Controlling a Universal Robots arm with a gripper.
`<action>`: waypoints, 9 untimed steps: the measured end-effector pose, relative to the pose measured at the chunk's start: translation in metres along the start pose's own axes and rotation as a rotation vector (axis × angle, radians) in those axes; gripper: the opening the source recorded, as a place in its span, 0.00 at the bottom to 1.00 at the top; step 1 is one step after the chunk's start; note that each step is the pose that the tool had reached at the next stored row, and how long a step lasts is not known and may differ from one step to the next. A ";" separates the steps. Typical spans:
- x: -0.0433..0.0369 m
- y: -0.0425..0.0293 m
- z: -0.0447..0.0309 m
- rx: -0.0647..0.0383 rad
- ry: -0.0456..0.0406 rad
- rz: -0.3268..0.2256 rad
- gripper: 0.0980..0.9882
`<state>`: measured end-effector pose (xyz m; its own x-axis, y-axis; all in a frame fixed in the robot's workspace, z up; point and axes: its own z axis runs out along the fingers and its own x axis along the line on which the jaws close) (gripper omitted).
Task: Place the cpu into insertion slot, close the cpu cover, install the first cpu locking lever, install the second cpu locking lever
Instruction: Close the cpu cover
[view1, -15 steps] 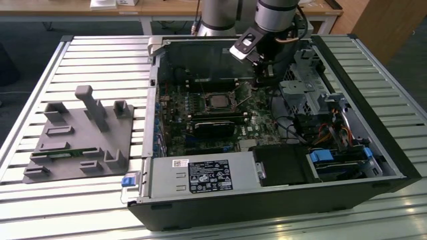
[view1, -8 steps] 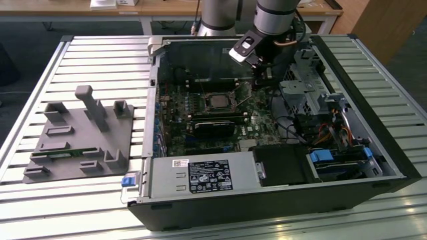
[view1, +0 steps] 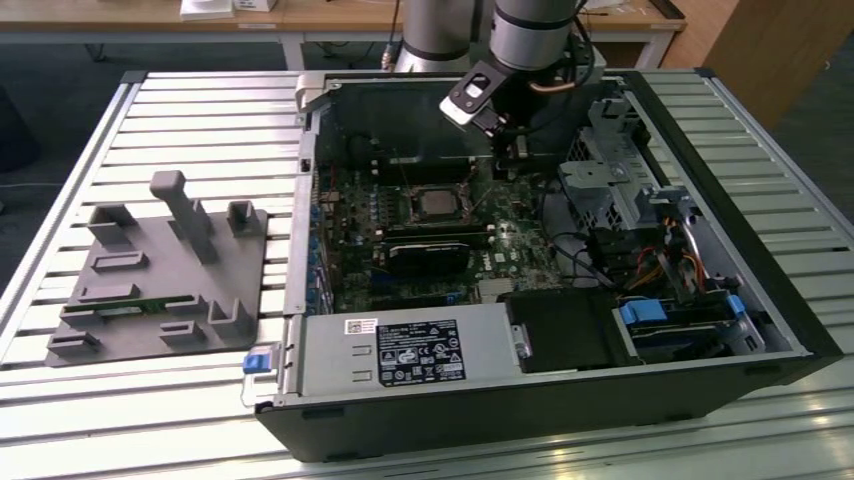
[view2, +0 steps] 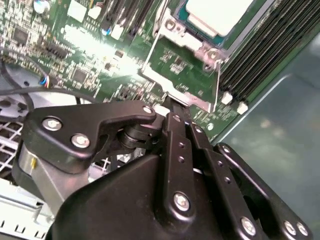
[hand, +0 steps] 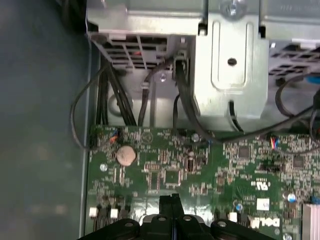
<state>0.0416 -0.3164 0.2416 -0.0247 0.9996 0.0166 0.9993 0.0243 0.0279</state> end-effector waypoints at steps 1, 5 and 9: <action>0.0000 -0.0017 -0.0001 0.000 -0.0001 0.000 0.01; 0.0002 -0.0084 -0.0001 0.000 0.0001 0.000 0.01; 0.0004 -0.0162 -0.0003 0.000 0.0001 0.000 0.01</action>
<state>0.0254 -0.3163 0.2414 -0.0248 0.9996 0.0167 0.9993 0.0244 0.0279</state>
